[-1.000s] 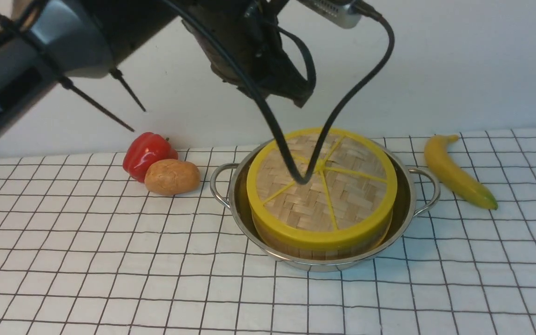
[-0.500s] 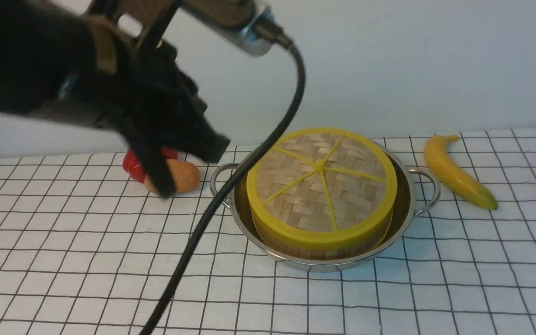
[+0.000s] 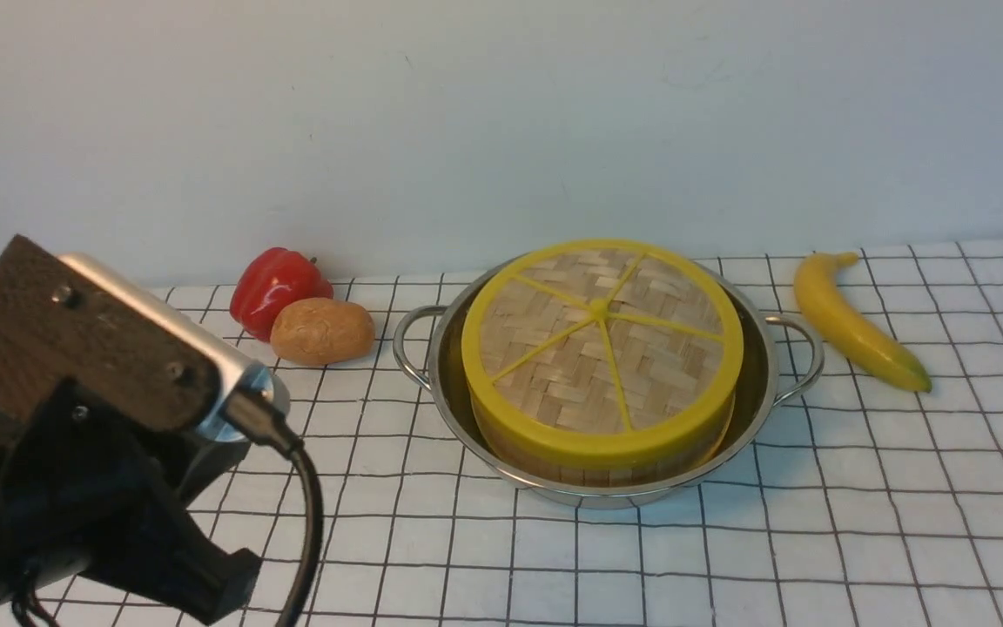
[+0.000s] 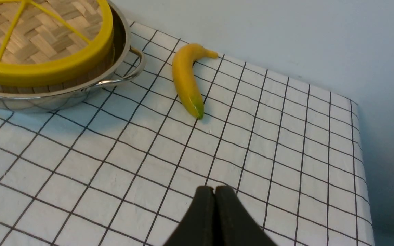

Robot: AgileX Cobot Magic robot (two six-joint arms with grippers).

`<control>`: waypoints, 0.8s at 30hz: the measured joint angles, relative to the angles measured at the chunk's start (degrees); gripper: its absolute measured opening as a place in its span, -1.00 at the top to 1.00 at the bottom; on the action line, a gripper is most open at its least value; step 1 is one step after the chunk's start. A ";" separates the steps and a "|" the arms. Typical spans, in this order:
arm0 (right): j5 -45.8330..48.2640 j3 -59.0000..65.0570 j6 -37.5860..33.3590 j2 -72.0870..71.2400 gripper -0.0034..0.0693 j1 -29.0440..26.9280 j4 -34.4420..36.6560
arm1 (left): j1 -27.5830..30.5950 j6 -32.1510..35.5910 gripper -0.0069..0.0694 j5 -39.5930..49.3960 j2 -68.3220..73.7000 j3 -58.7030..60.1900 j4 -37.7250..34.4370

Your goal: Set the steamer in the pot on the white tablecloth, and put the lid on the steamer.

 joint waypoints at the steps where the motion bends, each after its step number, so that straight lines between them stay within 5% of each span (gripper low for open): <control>1: -0.01 0.00 0.05 0.00 0.91 0.00 0.76 | 0.00 0.00 0.88 0.00 -1.12 0.00 0.00; 18: -0.18 0.00 1.04 -0.06 0.75 0.00 15.71 | 0.73 0.49 0.81 0.00 -2.63 0.09 0.29; 24: -0.23 0.00 1.05 -0.11 0.71 0.00 21.02 | 14.30 1.39 0.79 -8.52 -12.13 8.90 0.50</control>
